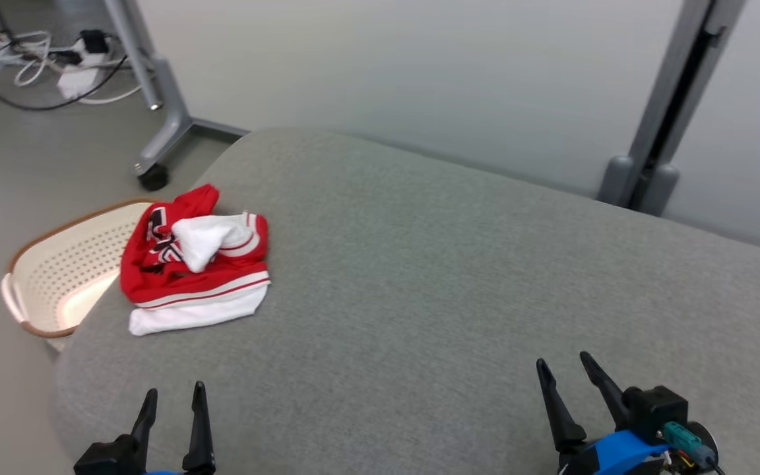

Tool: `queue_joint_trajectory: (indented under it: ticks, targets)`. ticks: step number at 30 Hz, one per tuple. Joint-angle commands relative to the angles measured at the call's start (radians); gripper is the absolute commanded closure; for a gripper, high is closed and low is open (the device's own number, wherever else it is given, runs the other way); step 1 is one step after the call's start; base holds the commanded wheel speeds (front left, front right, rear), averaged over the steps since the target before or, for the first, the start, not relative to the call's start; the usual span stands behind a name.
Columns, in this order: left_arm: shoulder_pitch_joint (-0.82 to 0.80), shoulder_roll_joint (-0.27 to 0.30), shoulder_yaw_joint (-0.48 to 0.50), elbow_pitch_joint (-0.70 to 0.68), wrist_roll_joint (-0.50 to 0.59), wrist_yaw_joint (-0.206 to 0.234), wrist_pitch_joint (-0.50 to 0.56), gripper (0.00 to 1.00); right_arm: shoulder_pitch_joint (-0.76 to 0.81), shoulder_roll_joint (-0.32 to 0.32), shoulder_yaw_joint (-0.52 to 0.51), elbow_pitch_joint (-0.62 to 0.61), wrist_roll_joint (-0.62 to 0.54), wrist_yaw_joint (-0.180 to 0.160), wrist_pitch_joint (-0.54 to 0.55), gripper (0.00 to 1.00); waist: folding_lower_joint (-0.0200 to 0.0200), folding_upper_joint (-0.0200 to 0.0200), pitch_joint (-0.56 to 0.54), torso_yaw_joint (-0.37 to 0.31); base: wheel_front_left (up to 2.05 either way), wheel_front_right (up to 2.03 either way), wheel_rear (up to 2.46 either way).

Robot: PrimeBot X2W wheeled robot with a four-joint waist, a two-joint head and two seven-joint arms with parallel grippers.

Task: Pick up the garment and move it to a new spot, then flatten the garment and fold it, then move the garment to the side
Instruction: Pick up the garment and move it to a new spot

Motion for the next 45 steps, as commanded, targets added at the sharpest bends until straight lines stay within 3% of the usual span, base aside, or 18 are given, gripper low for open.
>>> queue_joint_trajectory:
  ticks: [1, 6, 12, 18, 22, 30, 36, 45]
  targets:
    - [-0.005, -0.002, 0.013, 0.000, -0.001, 0.002, 0.000, 0.00, -0.018, -0.003, 0.011, 0.000, -0.005, 0.000, -0.004, 0.00, 0.0000, 0.0000, 0.055, 0.077, 0.00, 0.00, 0.00]
    - [0.004, -0.002, 0.074, 0.007, -0.040, 0.002, 0.000, 0.00, -0.041, -0.004, 0.050, 0.006, -0.010, 0.000, -0.004, 0.00, 0.0000, 0.0000, 0.072, 0.177, 0.00, 0.00, 0.00]
    - [0.013, -0.002, 0.130, -0.002, -0.140, 0.004, 0.000, 0.00, -0.103, -0.004, 0.116, 0.024, -0.018, 0.000, -0.004, 0.00, 0.0000, 0.0000, 0.115, 0.194, 0.00, 0.00, 0.00]
    - [-0.047, -0.002, 0.116, 0.022, -0.162, 0.003, 0.000, 0.00, -0.142, -0.004, 0.125, 0.030, -0.036, 0.000, -0.004, 0.00, 0.0000, 0.0000, 0.153, 0.195, 0.00, 0.00, 0.00]
    - [-0.172, 0.008, 0.079, 0.084, -0.193, 0.002, 0.000, 0.00, -0.156, -0.004, 0.099, -0.001, -0.072, 0.000, -0.004, 0.00, 0.0000, 0.0000, 0.201, 0.192, 0.00, 0.00, 0.00]
    - [-0.429, 0.170, -0.055, 0.240, -0.362, 0.002, 0.000, 0.00, -0.218, -0.003, 0.088, -0.064, -0.136, 0.000, -0.004, 0.00, 0.0000, 0.0000, 0.319, 0.118, 0.00, 0.00, 0.00]
    - [-0.593, 0.281, -0.208, 0.314, -0.514, 0.002, 0.021, 0.00, -0.268, -0.004, 0.101, -0.109, -0.173, 0.000, -0.004, 0.00, 0.0000, 0.0000, 0.410, 0.070, 0.00, 0.00, 0.00]
    - [-0.718, 0.391, -0.402, 0.334, -0.786, 0.002, 0.138, 0.00, -0.326, -0.010, 0.099, -0.131, -0.201, -0.001, -0.001, 0.00, 0.0000, 0.0000, 0.506, 0.003, 0.00, 0.00, 0.00]
